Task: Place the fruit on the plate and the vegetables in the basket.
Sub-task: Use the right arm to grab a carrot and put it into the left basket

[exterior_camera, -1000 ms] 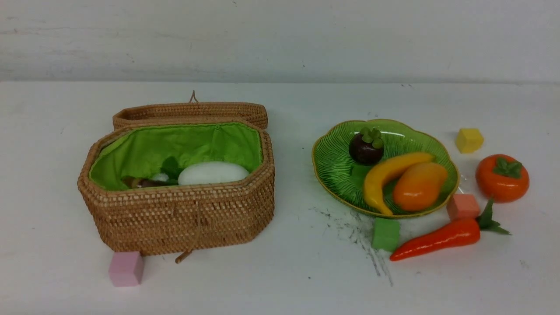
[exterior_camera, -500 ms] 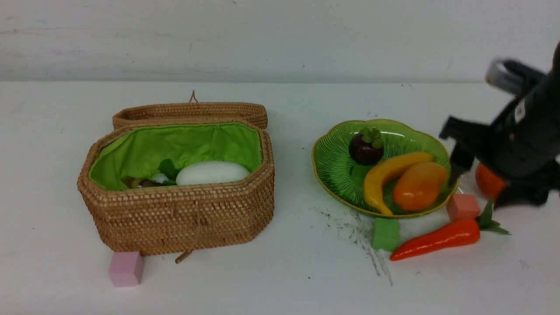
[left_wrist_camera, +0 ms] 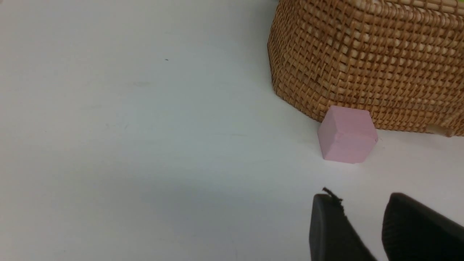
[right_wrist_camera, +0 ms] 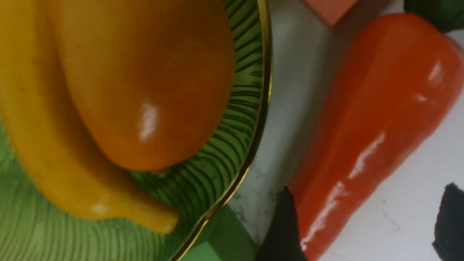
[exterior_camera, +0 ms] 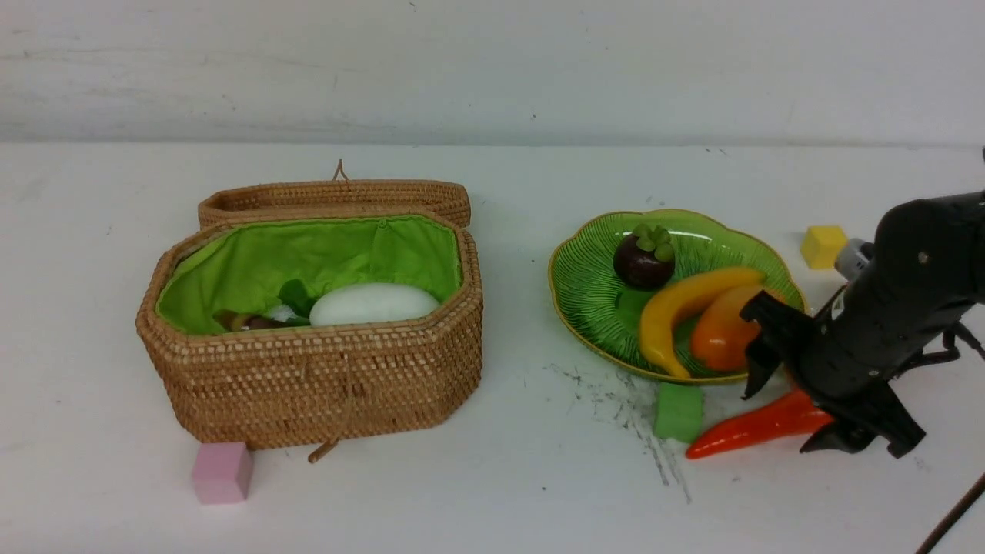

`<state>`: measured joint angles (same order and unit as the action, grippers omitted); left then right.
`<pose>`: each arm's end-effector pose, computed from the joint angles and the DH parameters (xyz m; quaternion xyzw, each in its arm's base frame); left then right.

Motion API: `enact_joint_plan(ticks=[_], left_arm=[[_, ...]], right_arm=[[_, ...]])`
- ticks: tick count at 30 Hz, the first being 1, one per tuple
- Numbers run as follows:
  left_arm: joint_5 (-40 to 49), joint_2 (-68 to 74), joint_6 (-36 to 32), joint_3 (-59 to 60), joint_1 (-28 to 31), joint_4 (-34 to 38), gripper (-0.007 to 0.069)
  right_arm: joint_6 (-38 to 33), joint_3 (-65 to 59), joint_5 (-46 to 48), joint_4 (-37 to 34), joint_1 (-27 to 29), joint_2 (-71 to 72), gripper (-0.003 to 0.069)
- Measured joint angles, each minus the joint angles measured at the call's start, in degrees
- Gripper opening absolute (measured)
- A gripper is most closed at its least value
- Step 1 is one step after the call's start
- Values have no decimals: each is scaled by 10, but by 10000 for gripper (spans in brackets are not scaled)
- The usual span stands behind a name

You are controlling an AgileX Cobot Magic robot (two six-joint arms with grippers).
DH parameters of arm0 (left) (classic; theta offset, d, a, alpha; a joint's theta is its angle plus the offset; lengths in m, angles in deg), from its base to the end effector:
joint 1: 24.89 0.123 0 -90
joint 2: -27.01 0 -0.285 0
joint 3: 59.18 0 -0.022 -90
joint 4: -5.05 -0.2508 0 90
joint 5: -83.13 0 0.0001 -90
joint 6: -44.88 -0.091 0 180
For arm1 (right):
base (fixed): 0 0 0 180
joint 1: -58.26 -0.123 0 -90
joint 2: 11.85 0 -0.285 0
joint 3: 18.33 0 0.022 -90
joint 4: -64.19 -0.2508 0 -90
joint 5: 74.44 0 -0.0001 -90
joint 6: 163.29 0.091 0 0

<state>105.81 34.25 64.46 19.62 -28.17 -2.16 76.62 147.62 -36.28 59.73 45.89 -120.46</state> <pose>0.0523 0.0014 0.1692 -0.0823 0.8076 -0.0628 0.5806 0.3349 0.0779 0.1904 0.4211 0.8912 0.1214 0.1175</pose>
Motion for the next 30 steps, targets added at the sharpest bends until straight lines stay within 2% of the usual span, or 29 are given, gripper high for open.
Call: enact_joint_plan(ticks=[4,7,10,12,14,17,21,25,28,29,30], left_arm=[[0,0,0,0,0,0,218],[0,0,0,0,0,0,218],[0,0,0,0,0,0,218],[0,0,0,0,0,0,218],[0,0,0,0,0,0,218],[0,0,0,0,0,0,218],[0,0,0,0,0,0,218],[0,0,0,0,0,0,218],[0,0,0,0,0,0,218],[0,0,0,0,0,0,218],[0,0,0,0,0,0,218]], right_arm=[[0,0,-4,14,0,-28,531],[0,0,-4,53,0,-45,505],[-1,0,11,82,0,-50,433],[-13,0,29,92,0,-50,327],[-23,0,35,94,0,-49,295],[-58,0,45,92,0,-33,304],[-138,0,35,67,-2,34,304],[-247,0,-25,50,-22,105,304],[-390,11,-102,0,-58,160,304],[-400,15,-106,-3,-60,162,304],[-468,32,-124,-30,-77,167,304]])
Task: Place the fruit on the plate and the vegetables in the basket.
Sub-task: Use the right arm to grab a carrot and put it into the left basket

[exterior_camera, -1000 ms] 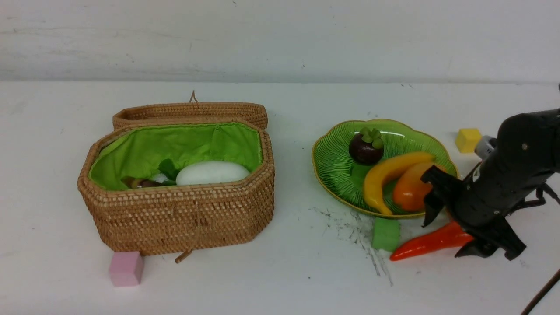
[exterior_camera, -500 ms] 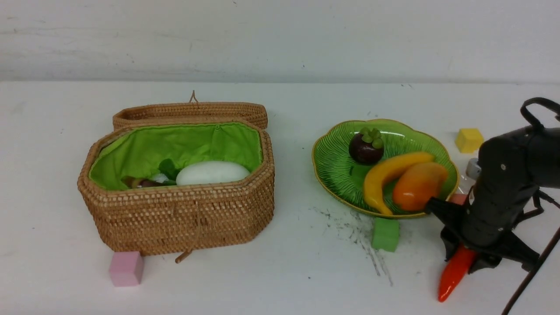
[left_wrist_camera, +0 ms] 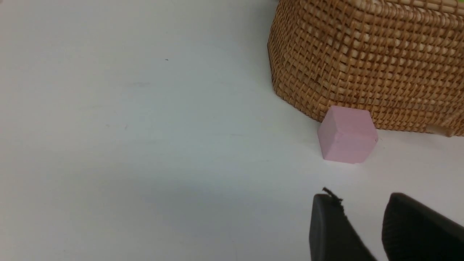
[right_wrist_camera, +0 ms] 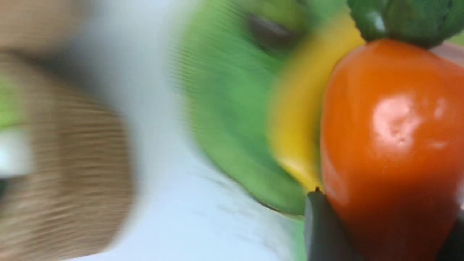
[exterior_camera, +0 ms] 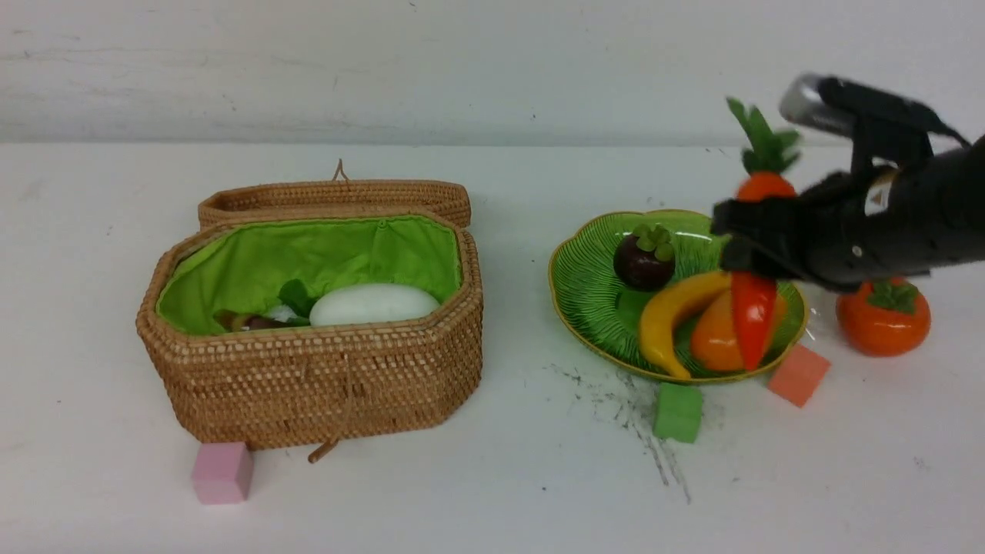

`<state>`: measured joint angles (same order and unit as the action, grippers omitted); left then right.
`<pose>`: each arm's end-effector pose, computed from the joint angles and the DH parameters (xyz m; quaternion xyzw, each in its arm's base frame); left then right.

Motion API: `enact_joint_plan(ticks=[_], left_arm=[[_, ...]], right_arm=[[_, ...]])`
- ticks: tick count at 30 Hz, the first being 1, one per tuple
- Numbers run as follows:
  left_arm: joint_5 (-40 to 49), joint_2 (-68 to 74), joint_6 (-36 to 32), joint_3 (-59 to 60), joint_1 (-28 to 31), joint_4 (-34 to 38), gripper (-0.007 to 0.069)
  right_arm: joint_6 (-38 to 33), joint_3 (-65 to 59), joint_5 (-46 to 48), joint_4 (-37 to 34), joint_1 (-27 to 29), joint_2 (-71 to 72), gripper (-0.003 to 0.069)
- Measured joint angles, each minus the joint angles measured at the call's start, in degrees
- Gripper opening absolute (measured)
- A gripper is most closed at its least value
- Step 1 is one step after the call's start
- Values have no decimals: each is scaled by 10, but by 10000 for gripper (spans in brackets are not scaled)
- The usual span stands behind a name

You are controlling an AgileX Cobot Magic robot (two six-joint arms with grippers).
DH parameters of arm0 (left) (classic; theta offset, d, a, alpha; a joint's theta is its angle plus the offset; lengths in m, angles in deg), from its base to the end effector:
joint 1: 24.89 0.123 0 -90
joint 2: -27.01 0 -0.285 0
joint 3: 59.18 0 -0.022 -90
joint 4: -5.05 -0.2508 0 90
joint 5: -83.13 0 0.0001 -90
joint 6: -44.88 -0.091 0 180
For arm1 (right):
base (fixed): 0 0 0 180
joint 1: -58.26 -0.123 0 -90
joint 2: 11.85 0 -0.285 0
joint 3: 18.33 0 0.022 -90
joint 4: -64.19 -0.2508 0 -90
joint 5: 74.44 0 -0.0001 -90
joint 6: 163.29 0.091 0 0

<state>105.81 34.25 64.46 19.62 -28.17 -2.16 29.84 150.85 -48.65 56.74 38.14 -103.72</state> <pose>0.0523 0.0014 0.1692 -0.0823 0.8076 -0.0628 0.5806 0.3081 0.1184 0.3178 -0.0145 0.8995 0.1728 0.4010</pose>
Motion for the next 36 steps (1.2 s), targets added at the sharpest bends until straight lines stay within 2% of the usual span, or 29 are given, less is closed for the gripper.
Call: enact_joint_plan(ticks=[1,2,3,6,7,8,10,16,20,23,27,32,34,36], left_arm=[[0,0,0,0,0,0,218],[0,0,0,0,0,0,218],[0,0,0,0,0,0,218],[0,0,0,0,0,0,218],[0,0,0,0,0,0,218],[0,0,0,0,0,0,218],[0,0,0,0,0,0,218],[0,0,0,0,0,0,218],[0,0,0,0,0,0,218],[0,0,0,0,0,0,218],[0,0,0,0,0,0,218],[0,0,0,0,0,0,218],[0,0,0,0,0,0,218],[0,0,0,0,0,0,218]], right_arm=[[-60,28,-9,-25,-14,-2,304],[-79,33,-10,-34,-17,-2,304],[-145,75,-10,-69,-34,-16,304],[-280,168,6,-156,-64,-66,304],[-289,182,6,-162,-65,-71,304],[-368,235,9,-212,-81,-108,304],[-477,295,9,-277,-102,-158,304],[-804,394,7,-501,-159,-307,304],[-957,410,4,-619,-185,-374,304],[-1004,411,-2,-667,-190,-403,304],[-1000,411,-11,-686,-190,-412,318],[-937,413,-3,-631,-186,-405,577],[-914,413,11,-599,-181,-399,640],[-881,413,39,-552,-169,-387,673]])
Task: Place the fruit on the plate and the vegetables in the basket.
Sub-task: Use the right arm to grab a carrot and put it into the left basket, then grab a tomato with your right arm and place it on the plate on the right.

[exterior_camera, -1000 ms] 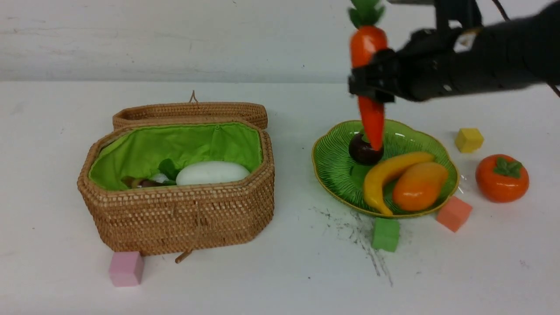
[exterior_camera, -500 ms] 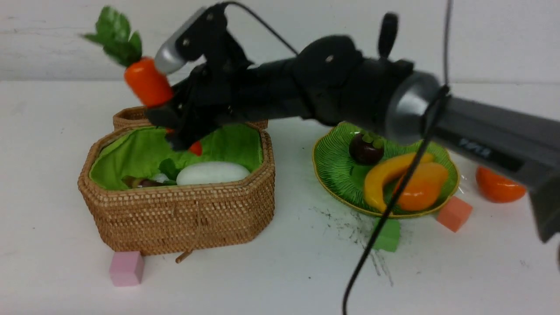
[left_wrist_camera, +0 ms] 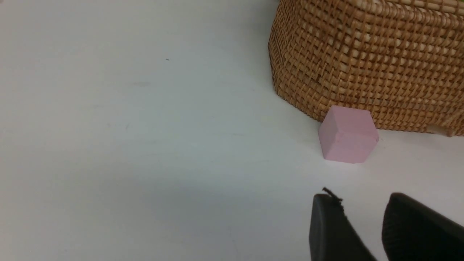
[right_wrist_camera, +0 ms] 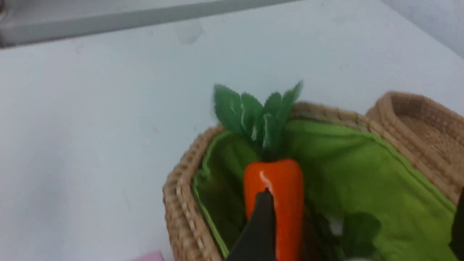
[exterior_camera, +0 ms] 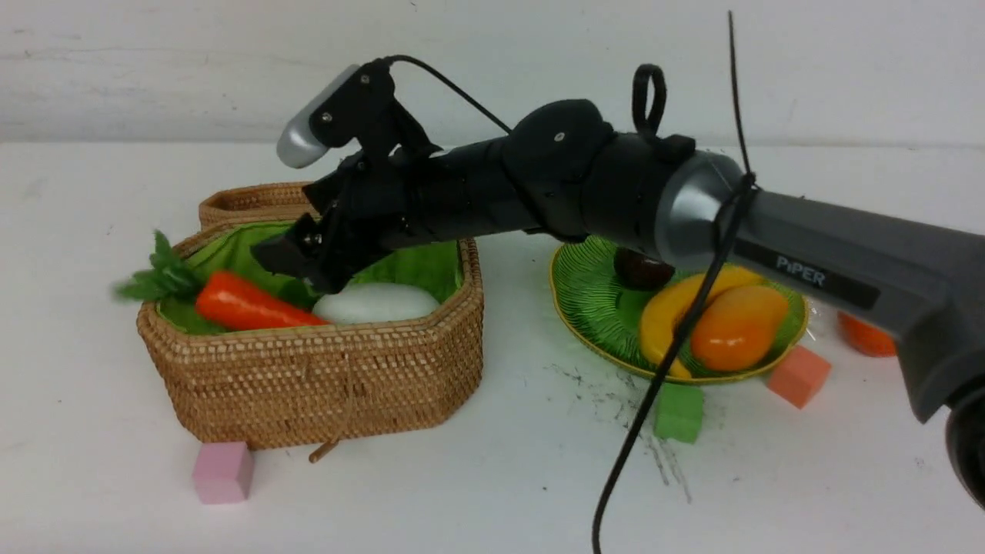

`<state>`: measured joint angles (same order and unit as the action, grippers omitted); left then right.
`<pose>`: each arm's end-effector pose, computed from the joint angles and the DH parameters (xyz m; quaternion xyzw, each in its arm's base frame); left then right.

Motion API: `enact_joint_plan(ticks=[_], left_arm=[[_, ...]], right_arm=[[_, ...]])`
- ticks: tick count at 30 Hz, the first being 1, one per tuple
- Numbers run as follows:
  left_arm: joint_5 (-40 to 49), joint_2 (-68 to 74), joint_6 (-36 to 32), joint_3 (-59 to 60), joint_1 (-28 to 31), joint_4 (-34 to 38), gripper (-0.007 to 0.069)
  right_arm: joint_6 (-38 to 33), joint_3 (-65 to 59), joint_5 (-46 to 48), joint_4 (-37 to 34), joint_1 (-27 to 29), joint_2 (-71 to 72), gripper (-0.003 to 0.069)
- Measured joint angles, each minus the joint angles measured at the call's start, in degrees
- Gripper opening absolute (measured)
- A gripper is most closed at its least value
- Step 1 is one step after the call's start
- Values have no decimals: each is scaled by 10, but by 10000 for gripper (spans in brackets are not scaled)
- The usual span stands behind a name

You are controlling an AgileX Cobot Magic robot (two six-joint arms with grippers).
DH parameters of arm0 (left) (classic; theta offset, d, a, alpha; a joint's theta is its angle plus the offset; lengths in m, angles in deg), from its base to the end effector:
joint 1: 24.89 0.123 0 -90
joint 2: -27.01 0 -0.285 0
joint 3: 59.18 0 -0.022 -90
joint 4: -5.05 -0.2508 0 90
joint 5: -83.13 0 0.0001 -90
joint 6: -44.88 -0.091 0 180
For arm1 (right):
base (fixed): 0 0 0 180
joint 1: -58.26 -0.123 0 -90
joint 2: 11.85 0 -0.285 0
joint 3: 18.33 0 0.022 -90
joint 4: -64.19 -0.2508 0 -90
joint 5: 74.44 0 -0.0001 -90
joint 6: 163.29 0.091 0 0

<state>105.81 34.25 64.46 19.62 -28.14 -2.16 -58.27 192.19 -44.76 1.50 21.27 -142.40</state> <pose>0.0523 0.0015 0.1692 -0.0825 0.8076 -0.0626 0.5806 0.3834 0.3391 0.2834 -0.4732 0.6809 0.2839 0.4815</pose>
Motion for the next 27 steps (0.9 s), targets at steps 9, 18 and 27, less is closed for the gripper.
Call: enact_joint_plan(ticks=[9,18,27], left_arm=[[0,0,0,0,0,0,228],[0,0,0,0,0,0,234],[0,0,0,0,0,0,237]], right_arm=[[211,0,208,212,83,106,599],[493,1,367,474,234,233,573],[750,-79,359,523,454,232,575]])
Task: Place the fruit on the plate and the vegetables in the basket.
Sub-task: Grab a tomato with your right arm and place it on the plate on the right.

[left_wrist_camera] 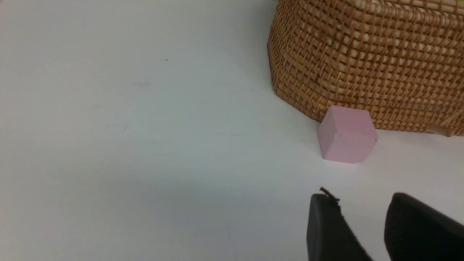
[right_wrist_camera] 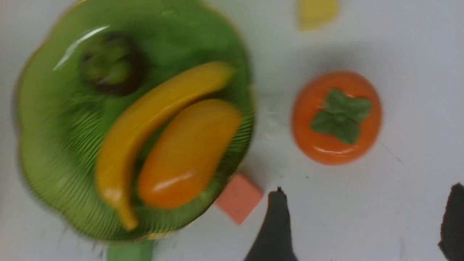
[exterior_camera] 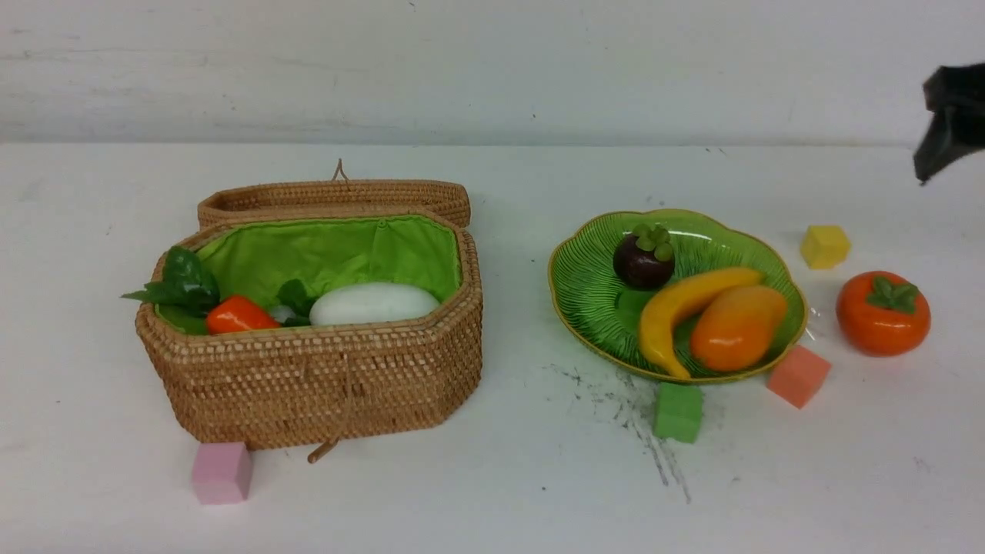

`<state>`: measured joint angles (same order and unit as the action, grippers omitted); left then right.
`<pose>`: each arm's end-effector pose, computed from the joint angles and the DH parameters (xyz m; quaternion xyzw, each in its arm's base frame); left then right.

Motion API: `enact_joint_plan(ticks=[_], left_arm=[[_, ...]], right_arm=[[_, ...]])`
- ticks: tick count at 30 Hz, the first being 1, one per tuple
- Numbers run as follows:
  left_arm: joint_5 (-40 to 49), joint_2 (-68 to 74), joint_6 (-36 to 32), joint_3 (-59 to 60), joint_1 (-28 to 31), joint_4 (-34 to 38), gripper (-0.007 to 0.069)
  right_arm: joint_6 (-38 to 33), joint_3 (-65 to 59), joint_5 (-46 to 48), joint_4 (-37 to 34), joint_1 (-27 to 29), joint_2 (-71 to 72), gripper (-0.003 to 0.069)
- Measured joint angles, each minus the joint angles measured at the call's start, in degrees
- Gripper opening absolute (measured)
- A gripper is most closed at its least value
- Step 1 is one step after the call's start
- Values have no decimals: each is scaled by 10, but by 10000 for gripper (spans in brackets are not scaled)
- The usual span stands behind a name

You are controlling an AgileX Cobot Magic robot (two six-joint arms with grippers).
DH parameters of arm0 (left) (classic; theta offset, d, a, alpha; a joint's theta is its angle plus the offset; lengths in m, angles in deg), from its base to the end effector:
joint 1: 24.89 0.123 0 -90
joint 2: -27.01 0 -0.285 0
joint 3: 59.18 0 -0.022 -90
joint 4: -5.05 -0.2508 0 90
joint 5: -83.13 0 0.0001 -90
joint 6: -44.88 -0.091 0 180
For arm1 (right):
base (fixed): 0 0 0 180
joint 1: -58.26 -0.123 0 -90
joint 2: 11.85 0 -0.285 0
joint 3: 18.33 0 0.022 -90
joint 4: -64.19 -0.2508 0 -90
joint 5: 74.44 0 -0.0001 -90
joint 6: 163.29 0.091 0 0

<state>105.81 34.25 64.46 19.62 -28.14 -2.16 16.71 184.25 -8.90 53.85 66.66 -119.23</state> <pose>0.0523 0.0015 0.1692 -0.0825 0.8076 -0.0626 0.5806 0.3758 -0.0405 0.3618 0.0855 0.9591 0.0699 0.2607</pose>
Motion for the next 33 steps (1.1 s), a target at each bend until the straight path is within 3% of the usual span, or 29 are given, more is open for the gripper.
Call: enact_joint_plan(ticks=[5,14,25,29,33], left_arm=[[0,0,0,0,0,0,238],[0,0,0,0,0,0,238],[0,0,0,0,0,0,238],[0,0,0,0,0,0,238],[0,0,0,0,0,0,239]], right_arm=[[24,-25,-60,-35,49,-47,607],[-5,-25,-122,-69,61,-159,613],[-27,-14,-176,-149,60,-253,582],[-38,-13,-176,-155,60,-253,519],[-53,-14,-172,-136,60,-241,514]])
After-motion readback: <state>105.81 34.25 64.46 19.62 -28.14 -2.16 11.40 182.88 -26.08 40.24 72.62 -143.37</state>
